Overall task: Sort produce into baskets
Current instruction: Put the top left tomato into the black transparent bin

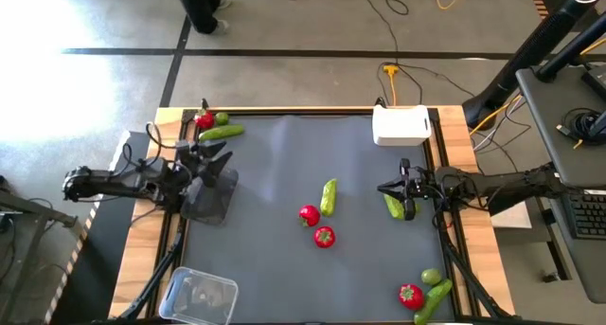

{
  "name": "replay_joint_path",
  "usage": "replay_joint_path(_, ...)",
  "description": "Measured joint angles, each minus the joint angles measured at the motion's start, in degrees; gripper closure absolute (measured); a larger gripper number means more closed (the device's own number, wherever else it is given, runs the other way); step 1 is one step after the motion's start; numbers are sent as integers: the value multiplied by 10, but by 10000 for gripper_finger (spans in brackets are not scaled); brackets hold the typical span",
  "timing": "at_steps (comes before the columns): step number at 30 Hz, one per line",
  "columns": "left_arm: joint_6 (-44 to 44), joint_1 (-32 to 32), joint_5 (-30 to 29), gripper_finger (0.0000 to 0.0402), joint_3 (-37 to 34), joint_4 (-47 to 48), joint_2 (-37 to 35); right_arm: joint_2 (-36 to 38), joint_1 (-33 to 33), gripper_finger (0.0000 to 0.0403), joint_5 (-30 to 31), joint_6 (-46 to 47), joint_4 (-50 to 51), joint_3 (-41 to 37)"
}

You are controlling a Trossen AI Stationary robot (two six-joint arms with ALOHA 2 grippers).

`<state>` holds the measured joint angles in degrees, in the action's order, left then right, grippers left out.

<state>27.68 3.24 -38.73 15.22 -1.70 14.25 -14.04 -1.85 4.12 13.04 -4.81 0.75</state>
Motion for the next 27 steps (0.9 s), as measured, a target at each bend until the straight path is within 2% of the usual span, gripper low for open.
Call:
replay_joint_path(4,25,-32,-71,95,101,136,77,0,0,390,0,0,0,0)
replay_joint_path(8,105,-112,-66,95,208,291,157,0,0,390,0,0,0,0)
replay_joint_path(11,132,-202,-20,95,278,388,221,0,0,390,0,0,0,0)
replay_joint_path(13,146,-272,35,95,313,431,262,0,0,390,0,0,0,0)
replay_joint_path(16,145,-375,117,90,355,461,320,0,0,390,0,0,0,0)
replay_joint_path(19,135,-460,176,77,385,469,376,0,0,390,0,0,0,0)
replay_joint_path(23,139,-527,228,52,430,491,445,0,0,390,0,0,0,0)
replay_joint_path(27,175,-564,244,27,481,545,513,0,0,390,0,0,0,0)
